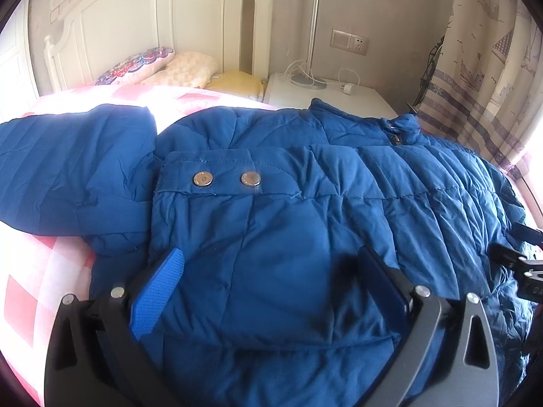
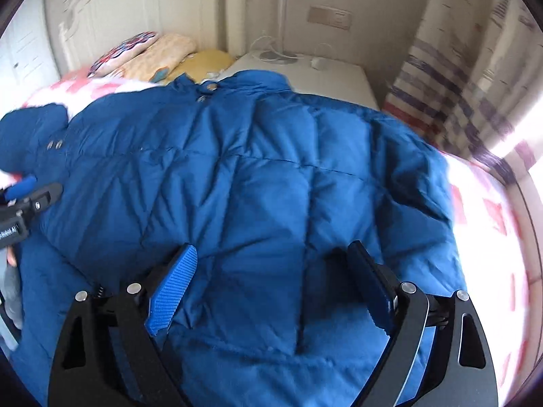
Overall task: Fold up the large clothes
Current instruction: 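Move the left tool to the other sleeve and grasp its cuff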
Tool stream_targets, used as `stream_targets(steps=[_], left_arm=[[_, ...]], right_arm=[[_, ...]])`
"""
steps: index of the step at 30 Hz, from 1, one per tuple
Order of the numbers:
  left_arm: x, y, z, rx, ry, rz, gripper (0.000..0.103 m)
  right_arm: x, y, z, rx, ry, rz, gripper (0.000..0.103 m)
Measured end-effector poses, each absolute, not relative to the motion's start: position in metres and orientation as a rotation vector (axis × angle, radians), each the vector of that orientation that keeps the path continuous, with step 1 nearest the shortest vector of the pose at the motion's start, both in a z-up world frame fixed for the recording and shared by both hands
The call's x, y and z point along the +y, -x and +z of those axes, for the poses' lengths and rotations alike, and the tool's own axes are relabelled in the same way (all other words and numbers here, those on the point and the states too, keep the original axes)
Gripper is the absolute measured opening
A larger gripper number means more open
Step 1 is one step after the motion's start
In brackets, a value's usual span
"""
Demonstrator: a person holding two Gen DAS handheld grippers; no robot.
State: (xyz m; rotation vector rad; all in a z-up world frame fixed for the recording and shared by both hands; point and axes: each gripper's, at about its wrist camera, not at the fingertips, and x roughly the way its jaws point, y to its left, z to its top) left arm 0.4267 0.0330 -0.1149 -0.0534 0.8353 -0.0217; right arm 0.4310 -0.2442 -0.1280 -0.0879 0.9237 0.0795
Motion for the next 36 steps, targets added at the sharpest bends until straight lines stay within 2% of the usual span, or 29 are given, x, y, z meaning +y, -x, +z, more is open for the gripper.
stream_targets(steps=[4,8,14,21,25,30,34,35,36], left_arm=[[0.035,-0.425,-0.114,0.828,0.065,-0.025,0.101],[0.037,-0.423,-0.112,0.817,0.074,-0.026,0.101],[0.061,-0.413,-0.101,0.761,0.202,-0.056,0.101],[0.242,-0.362,-0.084,0.560,0.818,0.355,0.097],[0.325,-0.341,-0.066,0.470,0.844,0.587,0.090],[0.409,-0.346,-0.055,0.493,0.836,0.690,0.089],[0.448,-0.356,-0.055,0.436,0.893,0.627,0.089],[0.451,-0.360,-0.054,0.439,0.895,0.624,0.083],[0.454,-0.364,-0.053,0.452,0.877,0.644,0.072]], right_arm=[[-0.234,-0.391,-0.111,0.830,0.055,0.148,0.086],[-0.222,-0.383,-0.147,0.906,0.121,0.136,0.086],[-0.217,-0.383,-0.148,0.890,0.126,0.122,0.086],[-0.219,-0.380,-0.147,0.883,0.103,0.133,0.086],[-0.221,-0.381,-0.147,0.884,0.099,0.136,0.086],[-0.220,-0.381,-0.147,0.884,0.105,0.133,0.086],[-0.220,-0.381,-0.147,0.882,0.108,0.130,0.086],[-0.220,-0.381,-0.147,0.883,0.108,0.130,0.086],[-0.219,-0.381,-0.147,0.883,0.109,0.130,0.086]])
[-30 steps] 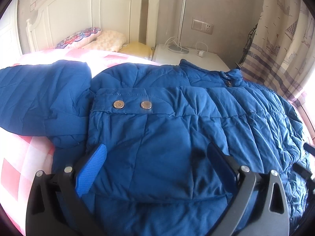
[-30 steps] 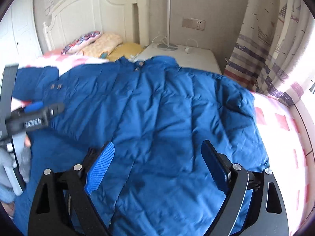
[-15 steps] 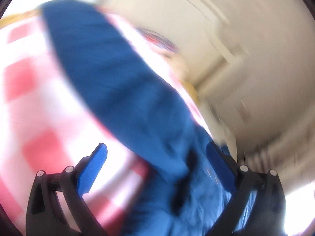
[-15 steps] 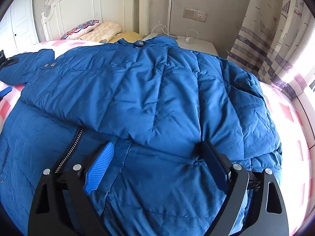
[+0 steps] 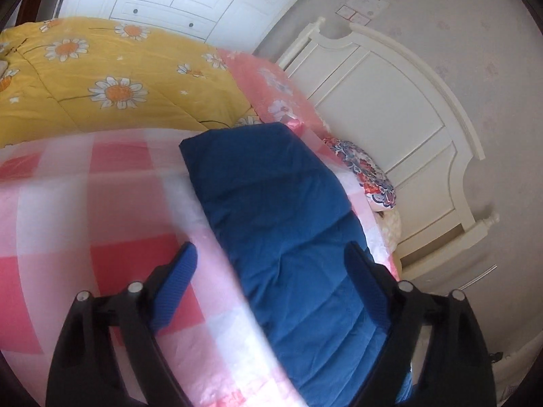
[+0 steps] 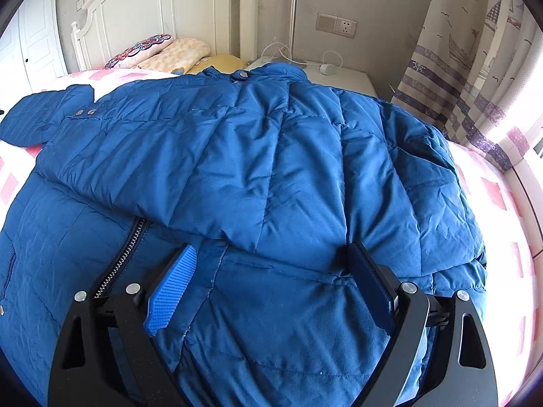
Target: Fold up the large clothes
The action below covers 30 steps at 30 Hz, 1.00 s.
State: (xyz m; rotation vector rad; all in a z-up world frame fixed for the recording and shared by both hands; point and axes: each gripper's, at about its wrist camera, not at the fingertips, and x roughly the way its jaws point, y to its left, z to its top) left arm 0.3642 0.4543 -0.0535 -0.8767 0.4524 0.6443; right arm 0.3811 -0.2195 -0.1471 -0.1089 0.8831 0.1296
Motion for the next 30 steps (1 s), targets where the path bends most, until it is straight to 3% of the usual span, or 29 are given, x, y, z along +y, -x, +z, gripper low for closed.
stream_targets(steps=[1,5,10,16,20,24,28,30], left_arm=[[0.458,-0.370,-0.055,0.487,0.849,0.663,0.028],[0.459,-0.370,-0.053,0.468,0.846,0.611,0.009],[0.384,-0.364,0.000,0.324,0.661,0.530,0.008],[0.193,-0.376,0.048,0.277,0.323,0.101,0.008],[0.066,-0.388,0.019,0.395,0.102,-0.105,0.008],[-0.026,-0.407,-0.044,0.622,-0.108,-0.210,0.008],[-0.057,-0.415,-0.095,0.772,-0.268,-0.248,0.014],[-0.054,-0.410,-0.093,0.773,-0.256,-0.276,0.024]], right_arm=[[-0.220,-0.381,-0.147,0.883,0.109,0.130,0.086],[-0.220,-0.380,-0.147,0.879,0.106,0.131,0.086],[-0.219,-0.380,-0.147,0.875,0.105,0.129,0.086],[-0.228,-0.375,-0.142,0.837,0.046,0.125,0.086],[-0.245,-0.374,-0.138,0.815,-0.058,0.138,0.086],[-0.249,-0.375,-0.137,0.815,-0.081,0.140,0.086],[-0.250,-0.375,-0.138,0.814,-0.091,0.142,0.086],[-0.250,-0.375,-0.138,0.815,-0.100,0.148,0.086]])
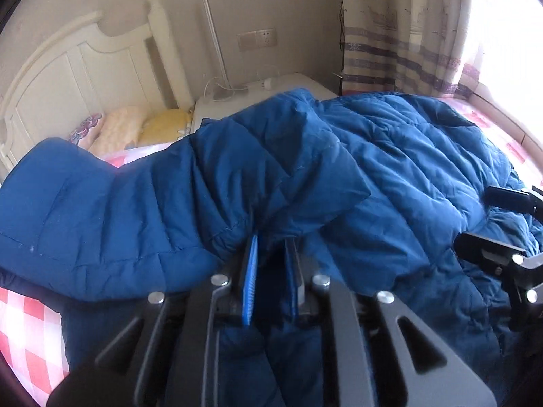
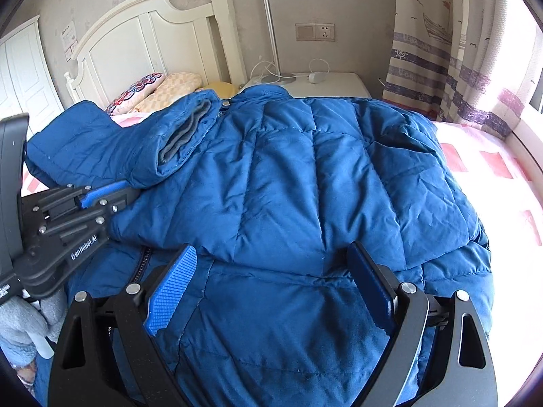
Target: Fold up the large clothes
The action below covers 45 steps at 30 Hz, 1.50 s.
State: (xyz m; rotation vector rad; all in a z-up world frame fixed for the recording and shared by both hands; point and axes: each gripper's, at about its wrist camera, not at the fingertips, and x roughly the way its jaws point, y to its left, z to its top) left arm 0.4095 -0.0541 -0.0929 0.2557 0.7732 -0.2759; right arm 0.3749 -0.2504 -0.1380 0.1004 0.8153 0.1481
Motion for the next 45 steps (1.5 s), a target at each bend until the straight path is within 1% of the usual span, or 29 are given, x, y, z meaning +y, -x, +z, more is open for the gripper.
stream_targets(steps=[2,4,6,7,8,10,13,14,16,18,22,25,28,32,35,40,41,43,45], left_arm=[[-0.042,-0.405,-0.080,0.757,-0.201,-0.294,0.060],[-0.019,-0.385,-0.053,0.645,-0.103,-0.257,0.071],[0.007,-0.360,-0.029,0.545,0.016,-0.192,0.076],[0.024,-0.350,-0.020,0.502,0.075,-0.125,0.081],[0.041,-0.342,-0.015,0.481,0.122,-0.039,0.084],[0.072,-0.335,-0.018,0.498,0.207,0.101,0.084],[0.127,-0.339,-0.050,0.609,0.385,0.227,0.083],[0.140,-0.346,-0.062,0.667,0.414,0.245,0.082],[0.153,-0.357,-0.081,0.716,0.434,0.254,0.082],[0.156,-0.373,-0.098,0.771,0.445,0.216,0.082],[0.149,-0.390,-0.111,0.820,0.414,0.183,0.084],[0.152,-0.397,-0.116,0.848,0.428,0.189,0.086],[0.153,-0.401,-0.119,0.852,0.413,0.200,0.087],[0.152,-0.404,-0.120,0.847,0.421,0.198,0.088],[0.154,-0.403,-0.120,0.839,0.433,0.194,0.088],[0.153,-0.397,-0.118,0.837,0.434,0.193,0.088],[0.153,-0.396,-0.118,0.836,0.437,0.191,0.088],[0.154,-0.395,-0.119,0.834,0.440,0.188,0.089],[0.154,-0.394,-0.118,0.832,0.445,0.184,0.089]], right_arm=[[-0.251,-0.375,-0.138,0.816,-0.106,0.151,0.086],[-0.251,-0.375,-0.138,0.815,-0.107,0.153,0.086],[-0.252,-0.374,-0.138,0.811,-0.107,0.154,0.086],[-0.252,-0.374,-0.138,0.811,-0.106,0.155,0.086],[-0.252,-0.374,-0.138,0.811,-0.106,0.154,0.086],[-0.251,-0.374,-0.138,0.809,-0.106,0.154,0.086],[-0.251,-0.374,-0.138,0.812,-0.100,0.152,0.086],[-0.251,-0.374,-0.138,0.812,-0.099,0.152,0.086],[-0.250,-0.373,-0.138,0.812,-0.096,0.150,0.086],[-0.251,-0.372,-0.136,0.801,-0.099,0.153,0.086],[-0.262,-0.363,-0.127,0.734,-0.177,0.185,0.073],[-0.271,-0.360,-0.116,0.694,-0.323,0.279,0.068],[-0.260,-0.371,-0.110,0.731,-0.411,0.401,0.068],[-0.225,-0.405,-0.112,0.844,-0.414,0.439,0.068],[-0.205,-0.430,-0.118,0.872,-0.433,0.438,0.068],[-0.201,-0.459,-0.136,0.901,-0.573,0.385,0.068],[-0.202,-0.463,-0.137,0.893,-0.608,0.383,0.066],[-0.201,-0.467,-0.135,0.883,-0.614,0.391,0.036],[-0.200,-0.465,-0.125,0.864,-0.592,0.407,0.025]])
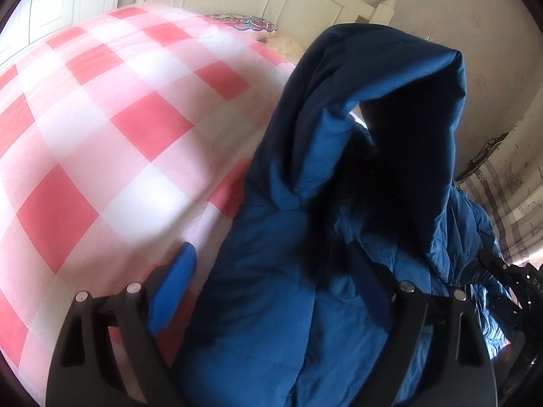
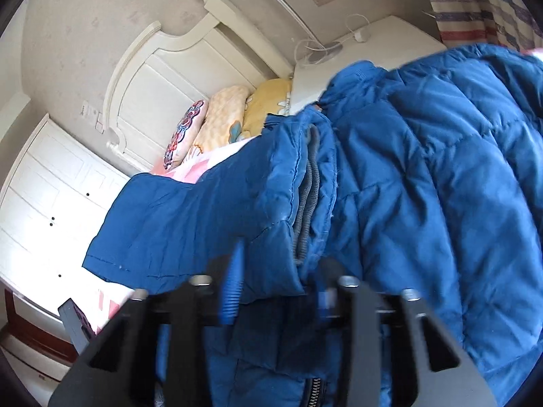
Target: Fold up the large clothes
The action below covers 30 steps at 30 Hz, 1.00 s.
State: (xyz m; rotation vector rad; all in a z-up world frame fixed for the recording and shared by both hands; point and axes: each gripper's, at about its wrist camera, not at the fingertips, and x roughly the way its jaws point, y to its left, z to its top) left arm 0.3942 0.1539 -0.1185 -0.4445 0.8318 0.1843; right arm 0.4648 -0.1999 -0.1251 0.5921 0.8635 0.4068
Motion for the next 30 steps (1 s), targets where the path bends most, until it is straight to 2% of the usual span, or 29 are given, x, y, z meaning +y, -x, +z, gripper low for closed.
stream_targets(steps=[6,9,16,21,27,30], left_arm=[[0.157,-0.392,-0.120,0.827,0.454,0.180,0.090],[0.157,-0.392,-0.120,0.828,0.453,0.182,0.090],[0.157,-0.392,-0.120,0.829,0.451,0.183,0.090],[0.158,-0.391,-0.120,0.827,0.455,0.181,0.090],[0.158,-0.392,-0.118,0.827,0.454,0.181,0.090],[0.158,-0.392,-0.118,0.827,0.454,0.180,0.090]], right_arm=[[-0.224,-0.419,-0.060,0.635,-0.471,0.459,0.021],[-0.253,-0.406,-0.049,0.604,-0.404,0.383,0.021],[-0.331,-0.394,-0.089,0.680,-0.484,0.285,0.021],[-0.338,-0.392,-0.125,0.720,-0.505,0.236,0.021],[-0.328,-0.370,-0.112,0.631,-0.442,0.215,0.020],[-0.323,-0.370,-0.116,0.688,-0.390,0.172,0.020]])
